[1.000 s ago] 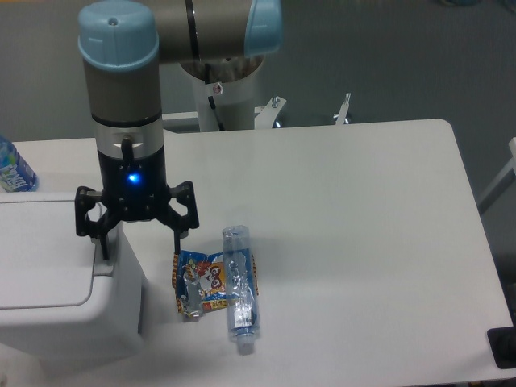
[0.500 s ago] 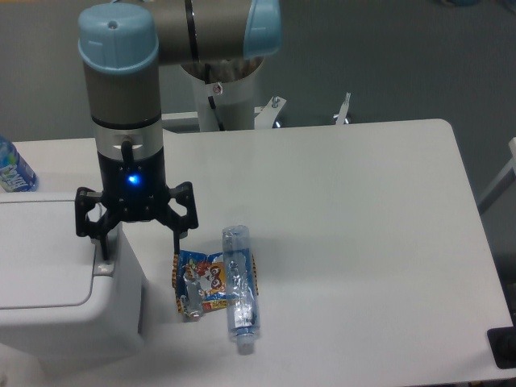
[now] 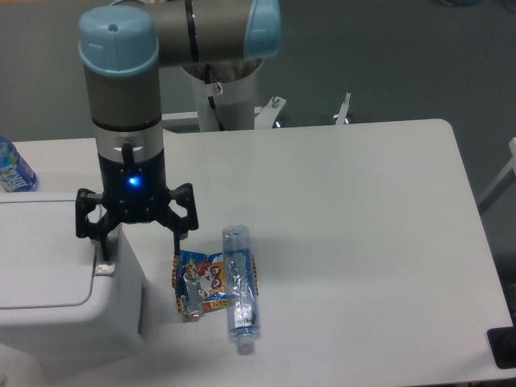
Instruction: Open the trash can
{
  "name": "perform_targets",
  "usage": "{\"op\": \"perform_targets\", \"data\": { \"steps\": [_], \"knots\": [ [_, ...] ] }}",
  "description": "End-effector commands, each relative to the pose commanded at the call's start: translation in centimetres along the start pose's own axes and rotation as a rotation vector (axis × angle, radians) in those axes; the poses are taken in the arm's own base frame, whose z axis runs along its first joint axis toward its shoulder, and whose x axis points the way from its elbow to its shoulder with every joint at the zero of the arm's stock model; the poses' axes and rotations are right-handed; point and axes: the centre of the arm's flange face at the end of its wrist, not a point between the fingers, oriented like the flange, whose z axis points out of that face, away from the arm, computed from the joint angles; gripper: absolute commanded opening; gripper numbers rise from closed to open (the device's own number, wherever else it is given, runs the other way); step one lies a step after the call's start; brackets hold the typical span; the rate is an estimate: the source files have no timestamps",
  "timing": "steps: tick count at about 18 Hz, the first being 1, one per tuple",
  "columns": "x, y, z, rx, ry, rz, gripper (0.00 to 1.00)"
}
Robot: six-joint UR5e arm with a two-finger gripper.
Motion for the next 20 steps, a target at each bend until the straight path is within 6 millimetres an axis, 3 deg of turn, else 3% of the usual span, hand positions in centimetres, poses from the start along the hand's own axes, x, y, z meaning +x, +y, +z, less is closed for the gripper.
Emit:
{"op": "perform_targets", "data": {
  "steps": [4, 10, 14, 17, 20],
  "knots": [
    [0.0, 0.0, 0.0, 0.0, 0.0, 0.0, 1.0],
    [-0.6, -1.9, -3.2, 0.067, -0.002, -0.007, 1.0],
    [-3.6, -2.7, -4.3, 0.09, -0.034, -0.046, 1.0],
    [-7.7, -3.0, -6.6, 0.121, -0.087, -0.097, 1.0],
    [-12.3, -3.3, -7.4, 0.128, -0.2, -0.136, 1.0]
  ]
}}
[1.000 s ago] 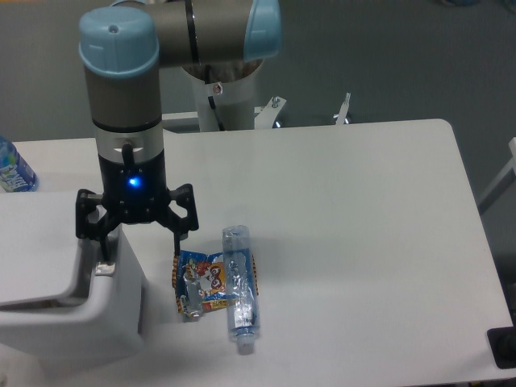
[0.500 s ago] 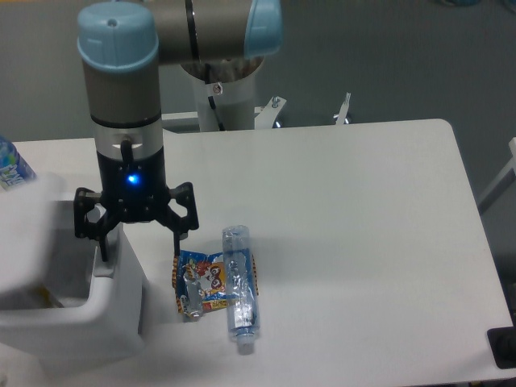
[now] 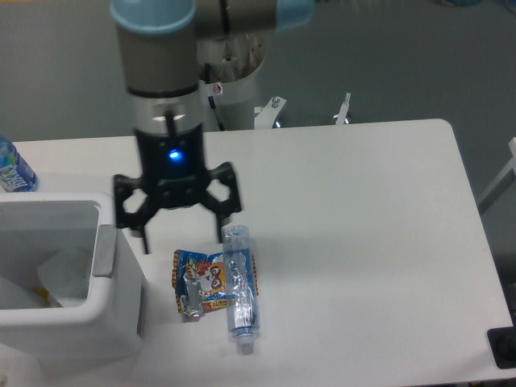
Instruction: Open the trash can
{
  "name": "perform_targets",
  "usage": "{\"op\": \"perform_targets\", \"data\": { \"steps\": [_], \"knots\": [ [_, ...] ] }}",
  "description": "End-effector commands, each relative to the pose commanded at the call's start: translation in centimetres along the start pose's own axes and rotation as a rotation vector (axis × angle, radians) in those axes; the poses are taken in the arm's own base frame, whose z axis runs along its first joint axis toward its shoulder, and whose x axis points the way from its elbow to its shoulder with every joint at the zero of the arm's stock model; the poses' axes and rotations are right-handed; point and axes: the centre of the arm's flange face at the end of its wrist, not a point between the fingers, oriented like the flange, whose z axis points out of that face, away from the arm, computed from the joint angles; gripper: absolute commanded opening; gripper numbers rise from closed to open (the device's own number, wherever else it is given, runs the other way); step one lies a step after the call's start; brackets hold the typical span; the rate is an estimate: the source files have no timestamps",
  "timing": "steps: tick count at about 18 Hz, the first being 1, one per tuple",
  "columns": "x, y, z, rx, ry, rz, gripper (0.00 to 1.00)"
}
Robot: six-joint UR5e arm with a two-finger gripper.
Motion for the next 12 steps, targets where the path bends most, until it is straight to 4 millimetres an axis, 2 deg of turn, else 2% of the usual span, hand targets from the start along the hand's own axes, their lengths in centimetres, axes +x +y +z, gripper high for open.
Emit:
{"op": "perform_targets", "data": {
  "steps": [2, 4, 6, 9, 12],
  "knots": [
    [-2.4, 0.2, 0.7, -0.027, -0.086, 0.054, 1.0],
    [-3.6, 1.3, 2.0, -0.103, -0.131, 0.166, 1.0],
    [-6.0, 2.4, 2.8, -0.173, -0.176, 0.278, 1.0],
    [-8.0, 3.8, 3.5, -0.227, -0.173, 0.443, 1.0],
    [-10.7, 3.9, 3.8, -0.242, -0.182, 0.441, 1.0]
  ]
}}
